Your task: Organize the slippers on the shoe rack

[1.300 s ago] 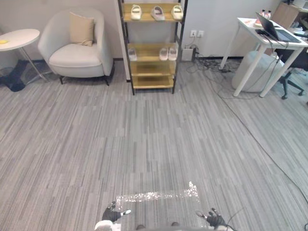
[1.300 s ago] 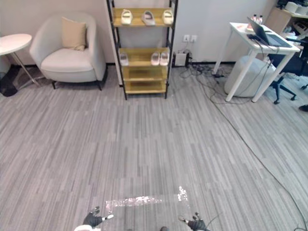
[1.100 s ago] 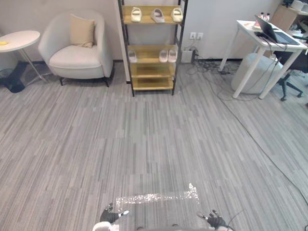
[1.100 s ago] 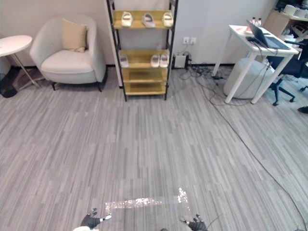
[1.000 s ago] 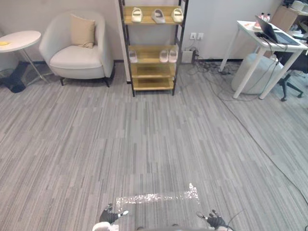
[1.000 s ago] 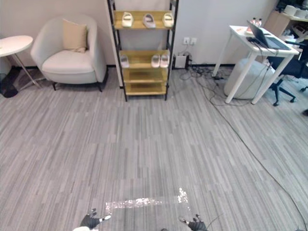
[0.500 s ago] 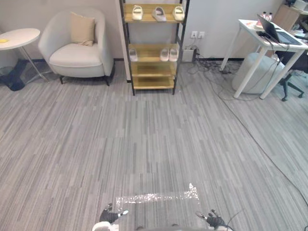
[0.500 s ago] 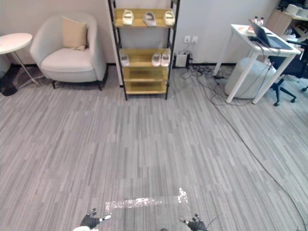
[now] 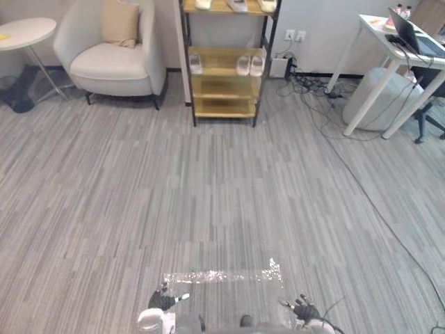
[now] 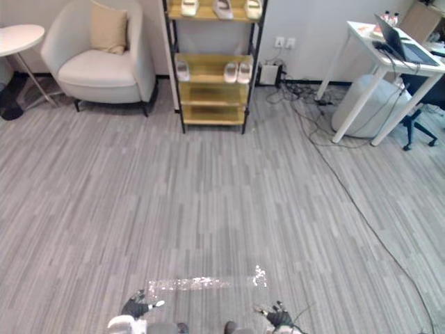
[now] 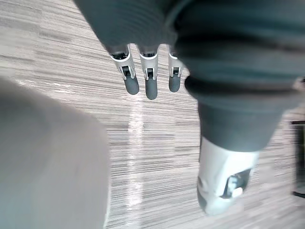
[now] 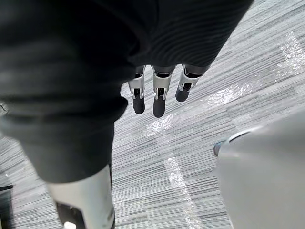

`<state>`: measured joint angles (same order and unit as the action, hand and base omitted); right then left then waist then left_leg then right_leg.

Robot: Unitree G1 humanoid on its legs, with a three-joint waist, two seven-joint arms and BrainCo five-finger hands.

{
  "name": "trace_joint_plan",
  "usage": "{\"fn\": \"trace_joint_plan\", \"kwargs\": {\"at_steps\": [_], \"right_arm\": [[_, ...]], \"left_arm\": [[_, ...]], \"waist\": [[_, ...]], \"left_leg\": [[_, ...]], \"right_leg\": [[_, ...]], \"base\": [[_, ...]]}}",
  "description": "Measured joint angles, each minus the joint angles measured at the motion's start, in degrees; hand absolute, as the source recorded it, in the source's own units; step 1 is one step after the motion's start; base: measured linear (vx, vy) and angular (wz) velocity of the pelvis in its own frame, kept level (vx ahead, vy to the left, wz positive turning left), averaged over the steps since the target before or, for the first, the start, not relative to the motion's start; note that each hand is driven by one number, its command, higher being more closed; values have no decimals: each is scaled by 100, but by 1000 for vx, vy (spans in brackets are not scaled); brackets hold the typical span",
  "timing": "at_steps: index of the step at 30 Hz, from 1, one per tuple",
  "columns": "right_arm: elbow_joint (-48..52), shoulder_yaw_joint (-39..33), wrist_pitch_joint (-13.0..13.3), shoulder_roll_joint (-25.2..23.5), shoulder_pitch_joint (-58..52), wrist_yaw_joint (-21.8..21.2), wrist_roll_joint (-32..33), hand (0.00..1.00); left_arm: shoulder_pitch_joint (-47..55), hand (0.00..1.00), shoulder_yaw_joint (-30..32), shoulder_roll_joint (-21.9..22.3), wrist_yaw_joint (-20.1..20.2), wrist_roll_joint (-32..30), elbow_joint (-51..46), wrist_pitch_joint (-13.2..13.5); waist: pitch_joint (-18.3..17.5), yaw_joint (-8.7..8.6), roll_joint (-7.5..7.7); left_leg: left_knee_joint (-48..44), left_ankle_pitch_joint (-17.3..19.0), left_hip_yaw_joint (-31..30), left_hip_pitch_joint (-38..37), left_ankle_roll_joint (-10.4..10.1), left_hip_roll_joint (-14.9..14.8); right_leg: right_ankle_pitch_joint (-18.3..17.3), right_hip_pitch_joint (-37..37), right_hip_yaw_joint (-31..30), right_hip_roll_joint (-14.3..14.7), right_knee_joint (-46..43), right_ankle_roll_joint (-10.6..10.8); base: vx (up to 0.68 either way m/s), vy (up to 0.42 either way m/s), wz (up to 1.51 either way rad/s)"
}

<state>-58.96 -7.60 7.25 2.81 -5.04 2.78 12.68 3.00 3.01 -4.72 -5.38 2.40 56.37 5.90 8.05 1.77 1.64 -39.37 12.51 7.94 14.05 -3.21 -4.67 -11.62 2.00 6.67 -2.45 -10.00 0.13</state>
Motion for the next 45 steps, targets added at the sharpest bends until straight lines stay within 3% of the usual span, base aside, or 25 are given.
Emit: {"fn": "trace_joint_plan", "kwargs": {"at_steps": [3, 6, 7, 9, 11, 13, 15, 16, 18, 21, 23, 24, 25, 26, 28, 30, 32, 34, 37, 39, 40, 41, 42, 43, 45], "right_arm": [[-2, 7, -7, -3, 45, -2, 95, 0], [-8, 142, -15, 72, 84, -1, 92, 0], [-59, 171, -37, 64, 148, 7, 94, 0], [-46, 208, -58, -77, 189, -10, 88, 0], [-33, 213, -79, -187, 213, -24, 80, 0], [-29, 218, -91, -262, 196, -58, 73, 0], [208, 224, -87, -286, 161, -69, 69, 0], [217, 224, -80, -277, 163, -68, 70, 0], [316, 211, -78, -252, 176, -60, 68, 0], [334, 197, -57, -248, 208, -60, 62, 0], [273, 181, -57, -242, 305, -61, 64, 0], [184, 178, -49, -242, 352, -61, 65, 0], [157, 178, -55, -243, 360, -60, 66, 0], [124, 174, -45, -149, 428, -61, 66, 0], [18, 160, -50, -24, 514, -62, 60, 0], [-51, 94, -51, 11, 559, -58, 64, 0], [-58, 94, -50, 28, 475, -56, 72, 0], [-44, 138, -53, 58, 376, -54, 77, 0], [-40, 140, -56, 33, 415, -45, 92, 0], [-46, 113, -60, -10, 436, -44, 95, 0], [-38, 114, -64, -4, 443, -42, 95, 0], [-44, 111, -83, 9, 448, -34, 94, 0], [-52, 125, -103, -1, 420, -26, 94, 0], [-47, 181, -104, -73, 396, -20, 92, 0], [-51, 231, -114, -126, 417, -38, 85, 0]], "left_arm": [[-4, 0, 31, 80, 1, 1, -78, 7], [-2, 0, 35, 127, 0, 9, -104, 5], [5, 0, 37, 102, -3, 11, -85, 6], [-14, 0, 53, 13, -1, 7, -58, -2], [-23, 0, 56, -1, -7, 8, -51, -8], [-6, 0, 41, 28, -5, 8, -11, -9], [-40, 0, -110, 23, -4, 8, -8, -12], [-53, 0, -155, 16, -5, 9, 7, -20], [-98, 0, -234, 16, -5, 11, 71, -35], [-183, 0, -227, 104, -7, 14, 176, -40], [-221, 0, -226, 149, -6, 21, 177, -34], [-222, 0, -230, 143, -4, 21, 179, -31], [-240, 0, -230, 132, -1, 21, 176, -28], [-281, 0, -171, 164, -8, 21, 270, -21], [-300, 0, -164, 242, 8, 20, 336, -14], [-308, 0, -29, 304, 21, 13, 445, -15], [-332, 0, 36, 336, 61, 12, 436, -18], [-326, 0, 67, 364, 62, 11, 241, -3], [-345, 0, 88, 392, 66, 12, 74, -4], [-342, 0, 78, 389, 65, 14, -4, 7], [-346, 0, 80, 397, 64, 15, -26, 6], [-343, 0, 82, 401, 69, 21, -56, -1], [-305, 0, 86, 396, 65, 15, -59, 8], [-284, 0, 92, 334, 57, 15, -30, 3], [-308, 0, 204, 336, 54, 13, -51, -13]], "waist": [[5, 67, -29], [-30, 171, -101], [-67, 232, -48], [-186, 206, 167], [-185, 244, 199], [-200, 332, 176], [-177, 319, 153], [-163, 288, 142], [-134, 200, 123], [-111, 121, 99], [-102, 87, 90], [-80, 76, 117], [-76, 72, 156], [59, 60, 111], [87, 51, -129], [81, 38, -211], [106, 11, -200], [138, 88, -204], [204, 152, -231], [207, 174, -192], [201, 183, -219], [197, 194, -253], [160, 324, -202], [53, 359, -178], [-11, 405, -90]], "left_leg": [[660, 116, 260, 243, -2, -75], [2271, -635, 180, 245, -66, 17], [2421, -910, 264, 102, 140, 148], [2375, -665, 437, 183, 285, 337], [2283, -513, 624, -46, 447, 416], [2478, -349, 790, -506, 496, 440], [2667, -171, 804, -980, 526, 460], [2716, -109, 775, -1151, 521, 460], [3022, -55, 673, -1733, 509, 444], [3303, -55, 567, -2225, 508, 305], [3314, -54, 471, -2223, 506, 200], [3315, -7, 352, -2235, 424, 194], [3315, 38, 295, -2254, 349, 226], [3322, 278, 107, -2433, 53, 224], [3280, 279, 7, -2449, 46, 34], [3060, 274, -115, -2419, 39, -109], [2005, 319, -291, -2118, -39, -258], [-56, 141, -368, -1368, -396, -541], [-909, 446, 46, -605, -160, -813], [-8, 544, 460, -166, 5, -611], [695, 461, 542, -32, 59, -493], [1628, -47, 521, 32, 35, -320], [2033, -511, 582, -183, 120, -155], [2278, -519, 669, -314, 102, -19], [2006, -362, 796, -208, 326, 42]], "right_leg": [[-141, 134, -122, -162, 25, 93], [-273, 136, -304, -251, 119, 303], [-313, 215, -457, -352, 239, 366], [-216, 195, -560, -563, 300, 390], [-100, 190, -639, -689, -58, 501], [-28, -78, -805, -726, -1067, 644], [442, -975, -824, -776, -3205, 1189], [470, -1267, -757, -806, -3884, 1163], [198, -1645, -84, -982, -4614, 781], [-158, -1904, 673, -925, -3717, 437], [-38, -2003, 812, -705, -2375, 342], [448, -1983, 681, -494, -1249, 255], [831, -1936, 542, -427, -804, 207], [1442, -1818, 386, -311, -488, 113], [1229, -1779, 411, -135, -500, 48], [978, -1744, 498, -26, -599, -24], [829, -1344, 612, 35, -449, -69], [574, -846, 708, 123, -294, -180], [406, -344, 767, 128, -115, -157], [335, -175, 790, -87, 8, -29], [269, -97, 769, -163, 29, 78], [190, -15, 728, -231, 50, 206], [158, 33, 545, -311, 128, 272], [204, 139, 425, -380, 314, 320], [429, 225, 239, -395, 630, 363]], "base": [[190, 84, -14], [261, 214, -32], [322, 262, -37], [429, 230, -28], [463, 222, -25], [323, 166, -42], [350, 168, -17], [320, 102, 15], [339, 41, 22], [319, -48, 23], [313, -140, 34], [326, -178, 36], [423, -244, 38], [331, -180, 14], [298, -160, -1], [290, -172, 6], [272, -177, 38], [271, -115, 25], [257, 0, 14], [189, 73, 7], [246, 154, 0], [336, 221, -23], [329, 195, -26], [396, 161, -19], [421, 137, -6]]}}
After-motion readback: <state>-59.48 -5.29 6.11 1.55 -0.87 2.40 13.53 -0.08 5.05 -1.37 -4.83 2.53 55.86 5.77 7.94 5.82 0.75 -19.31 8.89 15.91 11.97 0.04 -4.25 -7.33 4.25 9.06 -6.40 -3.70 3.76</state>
